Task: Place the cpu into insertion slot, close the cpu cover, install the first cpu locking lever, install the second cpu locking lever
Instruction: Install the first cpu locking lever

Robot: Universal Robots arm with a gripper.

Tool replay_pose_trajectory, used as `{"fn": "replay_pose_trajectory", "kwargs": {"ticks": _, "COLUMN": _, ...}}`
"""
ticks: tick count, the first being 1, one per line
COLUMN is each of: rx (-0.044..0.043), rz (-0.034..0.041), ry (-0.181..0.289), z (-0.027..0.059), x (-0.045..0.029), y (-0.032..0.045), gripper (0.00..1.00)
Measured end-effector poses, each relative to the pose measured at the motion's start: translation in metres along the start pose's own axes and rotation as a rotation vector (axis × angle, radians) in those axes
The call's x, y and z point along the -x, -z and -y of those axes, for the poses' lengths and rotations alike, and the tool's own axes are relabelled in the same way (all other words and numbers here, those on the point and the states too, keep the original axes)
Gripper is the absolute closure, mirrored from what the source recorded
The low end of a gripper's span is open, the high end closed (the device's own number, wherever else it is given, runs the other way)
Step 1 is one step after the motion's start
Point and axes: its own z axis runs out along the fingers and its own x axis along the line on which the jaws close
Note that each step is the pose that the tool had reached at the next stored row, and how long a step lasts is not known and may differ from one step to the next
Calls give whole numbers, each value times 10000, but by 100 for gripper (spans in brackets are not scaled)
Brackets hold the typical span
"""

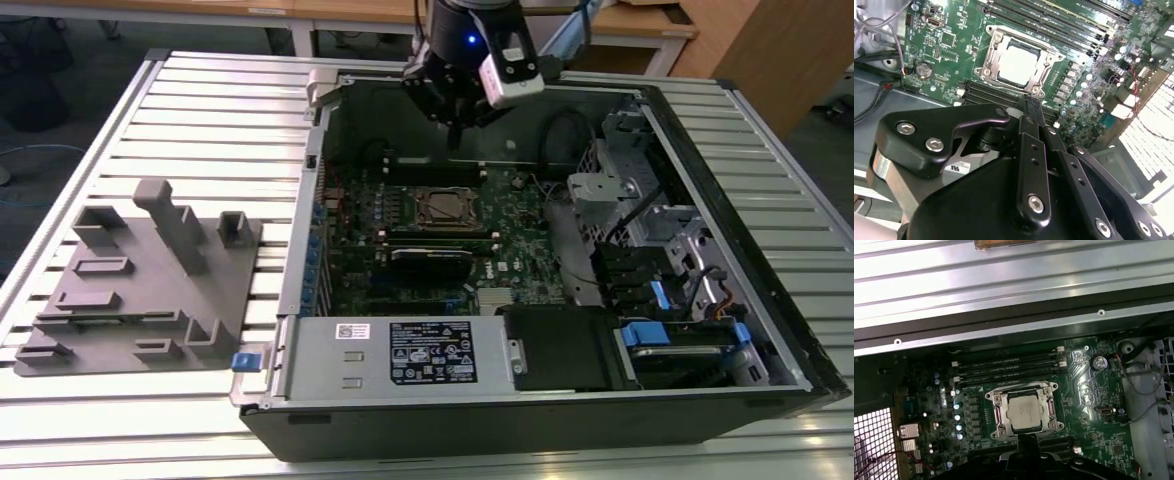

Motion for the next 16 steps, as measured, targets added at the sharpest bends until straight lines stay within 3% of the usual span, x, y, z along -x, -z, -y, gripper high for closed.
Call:
{"fn": "replay_pose_trajectory", "kwargs": {"ticks": 6, "rx": -1, "rz": 0, "ry": 1, "z": 6, "x": -1, "y": -106, "gripper": 89}}
{"fn": "replay_pose_trajectory", "kwargs": {"ticks": 12, "rx": -3, "rz": -1, "ry": 1, "z": 6, "x": -1, "y": -115, "gripper": 89}}
{"fn": "replay_pose_trajectory", "kwargs": {"ticks": 16, "rx": -4, "rz": -1, "ry": 1, "z": 10, "x": -1, "y": -181, "gripper": 89}}
